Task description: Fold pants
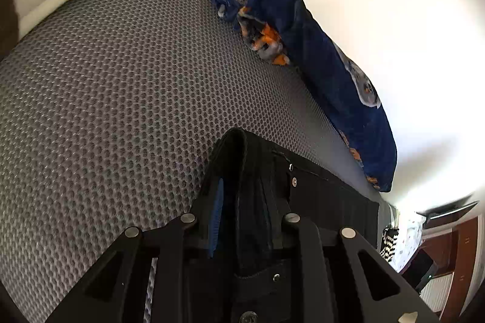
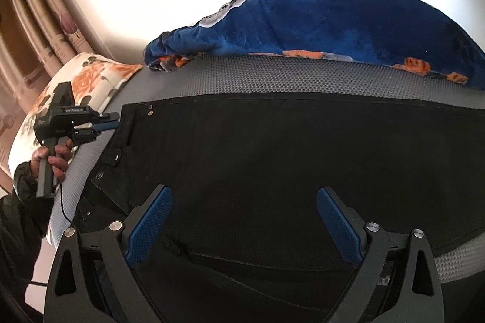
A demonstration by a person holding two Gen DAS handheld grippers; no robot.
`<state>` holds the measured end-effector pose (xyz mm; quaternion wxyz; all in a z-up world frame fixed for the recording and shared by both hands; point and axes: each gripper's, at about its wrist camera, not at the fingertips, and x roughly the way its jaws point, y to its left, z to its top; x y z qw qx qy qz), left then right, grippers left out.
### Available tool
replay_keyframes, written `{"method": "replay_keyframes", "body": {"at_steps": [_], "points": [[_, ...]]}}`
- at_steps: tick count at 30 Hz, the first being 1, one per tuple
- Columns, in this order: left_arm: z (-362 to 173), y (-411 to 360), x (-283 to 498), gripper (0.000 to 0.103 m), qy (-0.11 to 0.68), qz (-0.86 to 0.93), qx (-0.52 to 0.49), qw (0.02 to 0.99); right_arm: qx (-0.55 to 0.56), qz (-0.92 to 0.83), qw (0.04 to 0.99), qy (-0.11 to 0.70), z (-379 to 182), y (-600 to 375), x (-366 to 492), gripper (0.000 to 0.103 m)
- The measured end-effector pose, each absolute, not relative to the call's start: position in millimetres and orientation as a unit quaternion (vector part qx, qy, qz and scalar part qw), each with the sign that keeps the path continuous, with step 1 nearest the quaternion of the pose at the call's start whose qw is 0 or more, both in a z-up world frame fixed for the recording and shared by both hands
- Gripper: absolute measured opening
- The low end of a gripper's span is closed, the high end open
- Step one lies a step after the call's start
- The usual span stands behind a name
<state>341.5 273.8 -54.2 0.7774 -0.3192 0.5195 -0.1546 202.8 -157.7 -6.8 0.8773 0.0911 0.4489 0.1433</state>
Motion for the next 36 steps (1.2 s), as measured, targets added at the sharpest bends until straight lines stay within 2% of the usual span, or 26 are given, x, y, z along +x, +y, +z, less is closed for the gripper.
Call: {"method": "replay_keyframes", "body": {"at_steps": [4, 13, 20, 21, 22, 29, 35, 36], "points": [[-60, 269, 353, 0.019, 0.516, -0.170, -0.330, 0.772, 0.089, 0.141, 0.880, 0.445, -7, -159, 203, 0.096], [-56, 239, 368, 0.018, 0.513, -0.240, -0.285, 0.773, 0.084, 0.147, 0.879, 0.446, -9, -157, 215, 0.096], [-73, 229, 388, 0.017, 0.511, -0.229, -0.324, 0.762, 0.063, 0.168, 0.872, 0.455, -12, -153, 236, 0.096], [-70, 226, 385, 0.009, 0.504, -0.226, -0.312, 0.773, 0.059, 0.174, 0.870, 0.458, -12, -153, 241, 0.096], [-66, 224, 383, 0.007, 0.498, -0.222, -0.298, 0.784, 0.053, 0.178, 0.868, 0.460, -12, -154, 245, 0.096], [3, 221, 337, 0.007, 0.400, -0.284, -0.270, 0.829, -0.037, 0.253, 0.846, 0.468, 2, -154, 293, 0.096], [48, 211, 299, 0.007, 0.351, -0.328, -0.230, 0.846, -0.087, 0.341, 0.807, 0.475, 24, -142, 339, 0.089], [51, 210, 295, 0.007, 0.349, -0.331, -0.228, 0.846, -0.101, 0.355, 0.798, 0.476, 27, -137, 345, 0.084]]}}
